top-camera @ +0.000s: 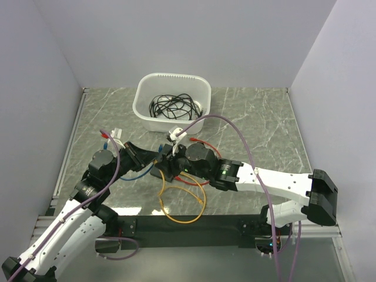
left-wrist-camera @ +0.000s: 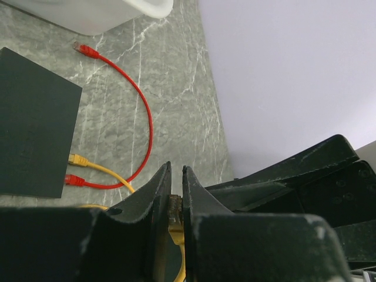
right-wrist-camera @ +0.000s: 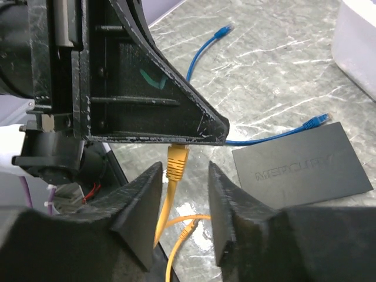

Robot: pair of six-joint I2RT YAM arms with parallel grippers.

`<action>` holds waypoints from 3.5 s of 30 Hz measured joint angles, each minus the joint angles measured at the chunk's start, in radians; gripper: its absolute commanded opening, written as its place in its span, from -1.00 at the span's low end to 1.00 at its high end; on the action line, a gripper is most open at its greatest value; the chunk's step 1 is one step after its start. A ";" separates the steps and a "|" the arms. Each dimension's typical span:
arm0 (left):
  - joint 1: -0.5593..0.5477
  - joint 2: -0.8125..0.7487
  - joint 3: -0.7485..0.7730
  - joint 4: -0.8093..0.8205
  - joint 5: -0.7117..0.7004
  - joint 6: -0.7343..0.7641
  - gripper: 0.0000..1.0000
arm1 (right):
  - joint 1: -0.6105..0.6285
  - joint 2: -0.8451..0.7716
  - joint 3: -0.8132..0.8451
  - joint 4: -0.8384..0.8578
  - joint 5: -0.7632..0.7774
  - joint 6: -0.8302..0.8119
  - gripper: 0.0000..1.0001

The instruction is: Insert the plug into the switch port

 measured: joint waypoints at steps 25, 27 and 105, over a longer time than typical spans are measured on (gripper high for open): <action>0.000 -0.014 0.000 -0.010 -0.022 0.010 -0.74 | 0.003 0.067 0.051 -0.006 0.004 0.011 -1.00; 0.000 -0.019 0.000 -0.015 -0.024 0.014 -0.20 | 0.003 0.067 0.051 -0.005 0.003 0.015 -1.00; 0.233 0.652 -0.181 0.617 0.063 0.156 0.50 | -0.232 0.378 -0.278 0.231 0.208 0.146 -1.00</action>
